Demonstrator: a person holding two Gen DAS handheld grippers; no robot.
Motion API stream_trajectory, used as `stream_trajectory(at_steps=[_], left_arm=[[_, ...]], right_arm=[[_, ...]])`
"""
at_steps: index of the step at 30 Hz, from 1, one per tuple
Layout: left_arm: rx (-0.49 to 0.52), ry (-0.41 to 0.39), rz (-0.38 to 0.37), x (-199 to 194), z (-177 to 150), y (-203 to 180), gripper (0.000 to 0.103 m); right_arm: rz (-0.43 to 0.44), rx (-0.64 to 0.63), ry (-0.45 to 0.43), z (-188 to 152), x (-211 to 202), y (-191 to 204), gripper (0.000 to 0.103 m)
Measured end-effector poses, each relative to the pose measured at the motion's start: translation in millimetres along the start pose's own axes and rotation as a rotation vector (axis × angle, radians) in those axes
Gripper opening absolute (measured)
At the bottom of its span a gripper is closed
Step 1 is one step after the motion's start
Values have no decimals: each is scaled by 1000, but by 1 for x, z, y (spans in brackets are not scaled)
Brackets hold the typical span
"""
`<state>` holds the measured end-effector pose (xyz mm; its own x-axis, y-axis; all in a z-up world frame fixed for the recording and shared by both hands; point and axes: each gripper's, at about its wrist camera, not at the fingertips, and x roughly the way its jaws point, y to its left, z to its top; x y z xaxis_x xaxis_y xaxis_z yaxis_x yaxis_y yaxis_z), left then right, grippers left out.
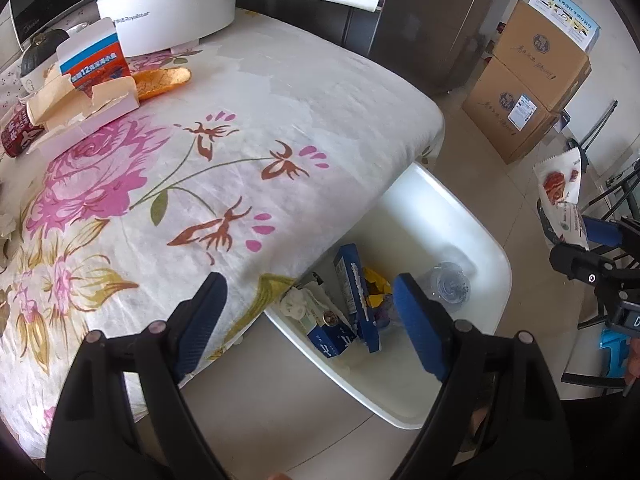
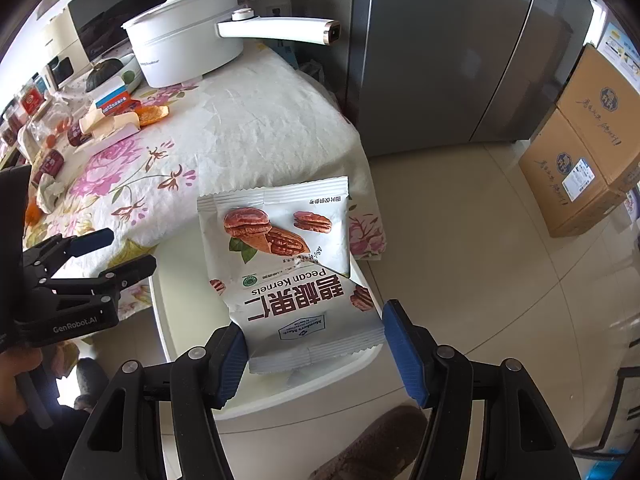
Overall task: Collect trash
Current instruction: 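Carry the tissue and pecan packet over the white bin and open both grippers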
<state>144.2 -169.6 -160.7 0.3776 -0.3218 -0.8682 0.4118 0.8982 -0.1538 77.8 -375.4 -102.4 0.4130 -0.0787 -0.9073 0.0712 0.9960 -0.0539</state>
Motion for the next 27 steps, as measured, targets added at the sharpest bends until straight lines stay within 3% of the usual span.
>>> stream_trajectory(at_steps=[6, 12, 27], left_arm=[[-20, -5, 18, -10, -2, 11, 88], [-16, -23, 46, -22, -4, 23, 99], [-45, -41, 108, -45, -13, 64, 102]], right_arm=[[7, -13, 4, 2, 1, 9, 67], [54, -10, 20, 5, 4, 20, 83], [43, -15, 42, 11, 12, 38, 86]])
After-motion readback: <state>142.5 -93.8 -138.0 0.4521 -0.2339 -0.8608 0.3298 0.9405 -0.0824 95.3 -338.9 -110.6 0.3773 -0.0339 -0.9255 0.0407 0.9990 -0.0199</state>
